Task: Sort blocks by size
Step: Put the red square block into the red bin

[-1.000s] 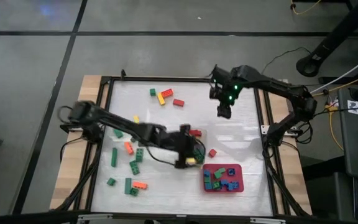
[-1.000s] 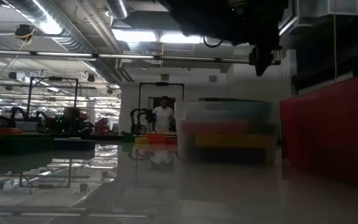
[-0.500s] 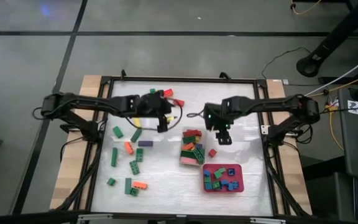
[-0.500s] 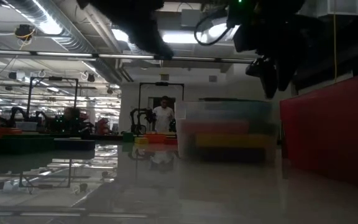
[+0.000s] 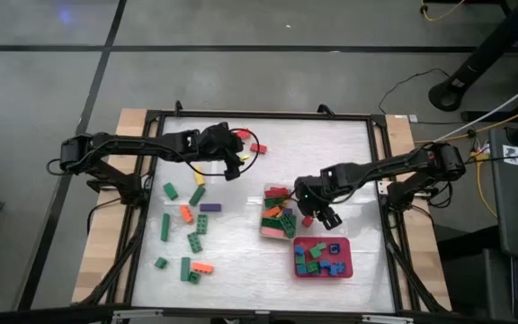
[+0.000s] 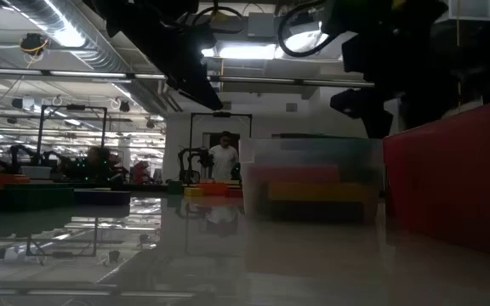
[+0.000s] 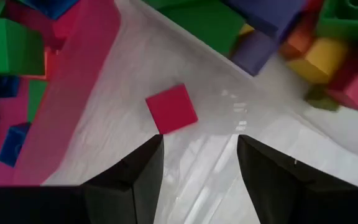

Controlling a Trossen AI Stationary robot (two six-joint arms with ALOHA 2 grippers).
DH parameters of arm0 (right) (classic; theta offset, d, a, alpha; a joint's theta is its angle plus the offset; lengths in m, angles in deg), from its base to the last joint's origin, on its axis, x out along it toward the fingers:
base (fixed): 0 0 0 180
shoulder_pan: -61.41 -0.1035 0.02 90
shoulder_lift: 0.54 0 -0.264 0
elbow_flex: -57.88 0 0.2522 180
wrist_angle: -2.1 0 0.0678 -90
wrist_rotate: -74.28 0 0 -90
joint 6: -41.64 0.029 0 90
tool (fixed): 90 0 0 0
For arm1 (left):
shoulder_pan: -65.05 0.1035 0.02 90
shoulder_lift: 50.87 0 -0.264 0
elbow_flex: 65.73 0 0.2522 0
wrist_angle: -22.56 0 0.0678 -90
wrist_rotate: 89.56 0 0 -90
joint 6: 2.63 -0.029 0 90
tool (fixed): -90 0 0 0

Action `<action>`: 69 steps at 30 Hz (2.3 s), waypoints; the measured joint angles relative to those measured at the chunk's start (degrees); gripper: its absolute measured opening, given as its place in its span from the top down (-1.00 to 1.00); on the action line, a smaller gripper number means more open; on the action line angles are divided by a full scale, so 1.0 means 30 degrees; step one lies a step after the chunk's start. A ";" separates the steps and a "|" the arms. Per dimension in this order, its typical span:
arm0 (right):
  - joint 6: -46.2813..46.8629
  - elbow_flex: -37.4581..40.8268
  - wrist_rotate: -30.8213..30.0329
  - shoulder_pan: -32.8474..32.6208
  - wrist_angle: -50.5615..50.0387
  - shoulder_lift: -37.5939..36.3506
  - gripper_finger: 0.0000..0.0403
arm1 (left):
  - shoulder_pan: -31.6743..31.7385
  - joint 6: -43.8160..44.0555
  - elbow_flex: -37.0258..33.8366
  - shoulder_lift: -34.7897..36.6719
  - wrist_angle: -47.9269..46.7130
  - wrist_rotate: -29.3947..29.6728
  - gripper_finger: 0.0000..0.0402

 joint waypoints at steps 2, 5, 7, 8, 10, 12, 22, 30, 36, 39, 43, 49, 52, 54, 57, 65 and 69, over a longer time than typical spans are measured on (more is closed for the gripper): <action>-0.0021 0.0546 0.0000 -0.0288 0.1021 0.0000 0.00 | 0.0223 0.0055 -0.0005 0.0000 0.0134 -0.0007 -0.08; -0.0030 0.1265 0.0000 -0.0626 0.2087 0.0000 0.00 | 0.0332 0.0312 -0.0007 0.0000 0.0496 0.0007 -0.08; -0.0033 0.1775 0.0000 -0.0734 0.2670 0.0000 0.00 | 0.0322 0.0330 -0.0007 0.0000 0.0657 0.0007 -0.08; -0.0037 0.2052 0.0010 -0.0741 0.2990 0.0000 0.00 | 0.0271 0.0327 -0.0007 0.0000 0.0679 -0.0002 -0.08; -0.0030 0.2489 0.0014 -0.0733 0.3576 0.0000 0.00 | 0.0173 0.0327 -0.0007 0.0000 0.0732 -0.0007 -0.08; -0.0030 0.2763 0.0007 -0.0727 0.3996 0.0000 0.00 | 0.0114 0.0418 -0.0007 0.0000 0.0812 -0.0022 -0.08; -0.0067 0.4138 0.0543 -0.0719 0.5485 0.0056 0.00 | 0.0121 0.0910 -0.0007 0.0000 0.0805 -0.0015 -0.08; -0.0067 0.4768 0.0658 -0.0719 0.7147 0.0007 0.00 | 0.0128 0.0917 -0.0007 -0.0007 0.0803 -0.0007 -0.08; 0.0035 0.4989 0.0670 -0.0719 0.7681 0.0008 0.00 | 0.0128 0.1121 -0.0007 -0.0007 0.0805 -0.0007 -0.08; 0.0033 0.4989 0.1031 -0.0719 0.7873 0.0007 0.00 | 0.0128 0.1129 -0.0007 -0.0007 0.0797 -0.0012 -0.08; -0.0068 0.4989 0.1878 -0.0719 0.8316 0.0008 0.00 | 0.0128 0.1136 -0.0007 -0.0007 0.0800 -0.0007 -0.08; -0.0101 0.4982 0.2171 -0.0719 0.8775 0.0334 0.00 | 0.0128 0.1136 -0.0007 -0.0007 0.0797 -0.0007 -0.08; -0.0103 0.4982 0.2178 -0.0719 0.8804 0.0907 0.07 | 0.0128 0.1143 -0.0002 -0.0007 0.0810 -0.0007 -0.08; -0.0116 0.4982 0.2136 -0.0719 0.8772 0.1184 0.17 | 0.0128 0.1143 -0.0007 -0.0007 0.0842 -0.0007 -0.08; -0.0114 0.4922 0.2081 -0.0719 0.8797 0.1231 0.34 | 0.0128 0.1136 0.0000 -0.0007 0.0870 -0.0007 -0.08; -0.0147 0.2271 0.0478 -0.0719 0.4092 0.0984 0.35 | 0.0569 0.0903 0.0000 -0.0007 0.0797 0.0003 -0.08; -0.0561 0.0282 0.0046 -0.0712 0.0763 0.0984 0.28 | 0.0566 0.1234 0.0000 -0.0022 0.0829 0.0000 -0.08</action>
